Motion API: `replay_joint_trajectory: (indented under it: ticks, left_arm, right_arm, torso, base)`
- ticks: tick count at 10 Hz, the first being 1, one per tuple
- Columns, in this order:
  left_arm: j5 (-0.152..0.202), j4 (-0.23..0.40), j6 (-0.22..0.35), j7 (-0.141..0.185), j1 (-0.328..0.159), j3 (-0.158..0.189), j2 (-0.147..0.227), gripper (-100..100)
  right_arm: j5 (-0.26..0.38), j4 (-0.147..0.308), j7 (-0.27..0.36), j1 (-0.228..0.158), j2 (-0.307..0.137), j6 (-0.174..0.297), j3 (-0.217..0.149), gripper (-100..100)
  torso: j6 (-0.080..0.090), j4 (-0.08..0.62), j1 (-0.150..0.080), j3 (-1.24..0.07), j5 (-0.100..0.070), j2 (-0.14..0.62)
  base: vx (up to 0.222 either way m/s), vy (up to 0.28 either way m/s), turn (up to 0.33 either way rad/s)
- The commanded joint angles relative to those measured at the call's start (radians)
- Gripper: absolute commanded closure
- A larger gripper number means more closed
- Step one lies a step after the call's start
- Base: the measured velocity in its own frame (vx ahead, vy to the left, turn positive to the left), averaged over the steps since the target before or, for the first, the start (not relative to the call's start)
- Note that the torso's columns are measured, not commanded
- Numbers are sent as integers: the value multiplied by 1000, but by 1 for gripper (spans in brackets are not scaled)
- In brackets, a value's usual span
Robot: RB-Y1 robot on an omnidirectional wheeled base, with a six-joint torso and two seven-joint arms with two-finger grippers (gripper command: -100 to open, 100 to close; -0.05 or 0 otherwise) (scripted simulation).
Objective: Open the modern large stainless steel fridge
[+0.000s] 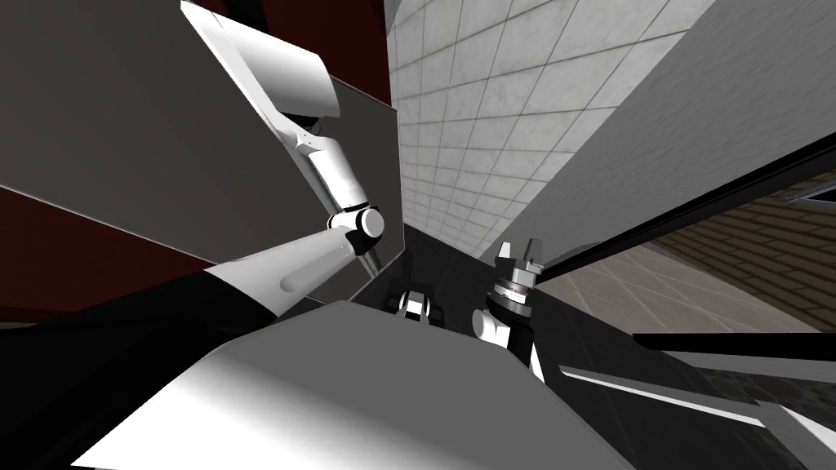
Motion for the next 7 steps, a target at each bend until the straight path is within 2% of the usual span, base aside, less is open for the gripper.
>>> replay_joint_trajectory:
  ticks: [1,3,7]
  left_arm:
    - [-49,-12,9,5,7,-2,18,100]
    - [-98,-25,17,9,14,-4,35,100]
    - [-195,-49,34,18,28,-9,70,100]
  right_arm:
    - [0,0,0,0,0,0,0,0]
    - [0,0,0,0,1,0,0,0]
    - [0,0,0,0,0,0,0,0]
  torso:
    - [-2,-4,-9,-1,1,-6]
    - [8,-9,-11,-7,-2,-12]
    - [-2,4,1,2,-2,3]
  base:
    - [148,-288,126]
    - [103,-291,31]
    - [161,-309,40]
